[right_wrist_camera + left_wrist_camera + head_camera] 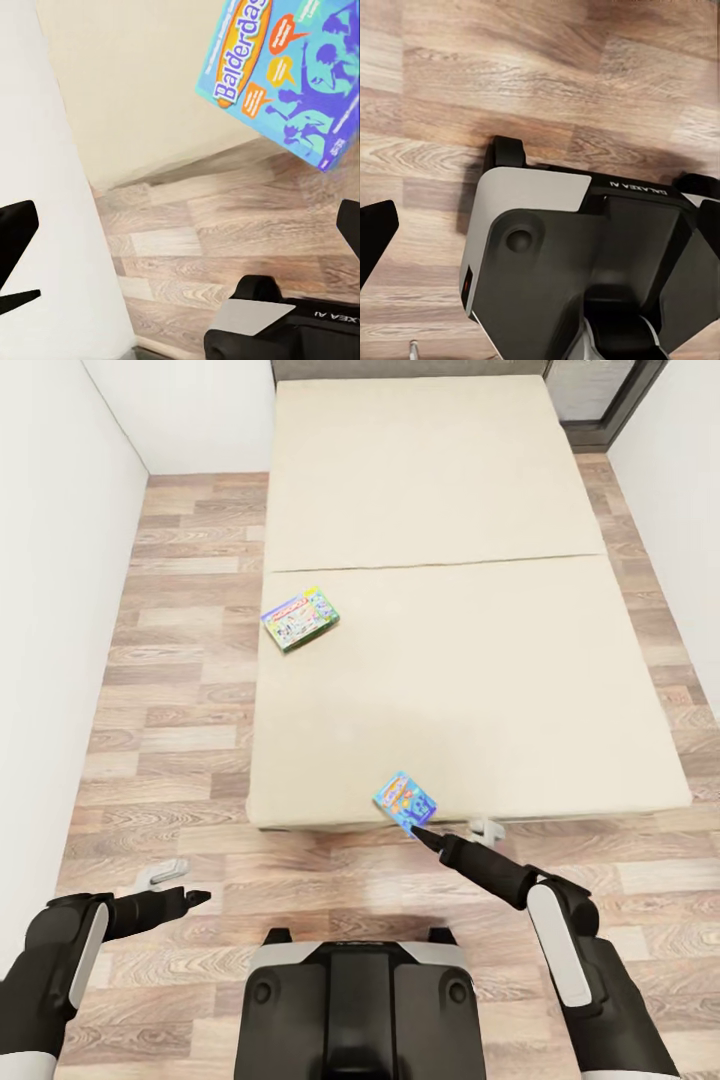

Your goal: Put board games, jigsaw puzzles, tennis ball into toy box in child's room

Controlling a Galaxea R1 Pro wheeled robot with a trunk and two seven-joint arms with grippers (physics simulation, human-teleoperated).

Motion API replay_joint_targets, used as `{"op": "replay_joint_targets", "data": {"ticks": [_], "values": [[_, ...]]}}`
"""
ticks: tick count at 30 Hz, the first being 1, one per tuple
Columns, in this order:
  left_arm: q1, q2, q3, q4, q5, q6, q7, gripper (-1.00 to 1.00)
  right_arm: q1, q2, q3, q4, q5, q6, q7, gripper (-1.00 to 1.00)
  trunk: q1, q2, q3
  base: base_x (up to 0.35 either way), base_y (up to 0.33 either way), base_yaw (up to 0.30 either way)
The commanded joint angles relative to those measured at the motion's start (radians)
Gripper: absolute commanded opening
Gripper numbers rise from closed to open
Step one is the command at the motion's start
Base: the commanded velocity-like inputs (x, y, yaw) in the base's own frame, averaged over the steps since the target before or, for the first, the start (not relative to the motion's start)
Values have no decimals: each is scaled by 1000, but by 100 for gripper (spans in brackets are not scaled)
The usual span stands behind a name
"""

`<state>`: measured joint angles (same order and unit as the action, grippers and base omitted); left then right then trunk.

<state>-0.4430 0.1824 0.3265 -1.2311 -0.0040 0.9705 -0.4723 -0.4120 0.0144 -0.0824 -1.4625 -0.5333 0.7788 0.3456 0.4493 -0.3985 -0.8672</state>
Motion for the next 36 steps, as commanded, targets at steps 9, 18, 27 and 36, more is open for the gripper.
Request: {"op": "replay_joint_targets", "data": {"ticks": [9,18,27,36], "values": [[0,-1,2,-1,1,5,-3,100,18,-1,-9,7,-3,-27,31,100,1,-1,13,-87,-55,-99],[0,-6,-6,-1,-1,8,-1,100,18,-1,-10,10,0,-31,29,100,1,-1,25,-56,-212,-77],[0,-6,1,-1,-2,8,0,100,19,6,-3,9,3,-34,25,100,1,-1,27,-3,-118,3],[0,-5,0,-1,-2,9,-1,100,19,6,-3,11,4,-35,24,100,1,-1,27,-55,-93,194]]}}
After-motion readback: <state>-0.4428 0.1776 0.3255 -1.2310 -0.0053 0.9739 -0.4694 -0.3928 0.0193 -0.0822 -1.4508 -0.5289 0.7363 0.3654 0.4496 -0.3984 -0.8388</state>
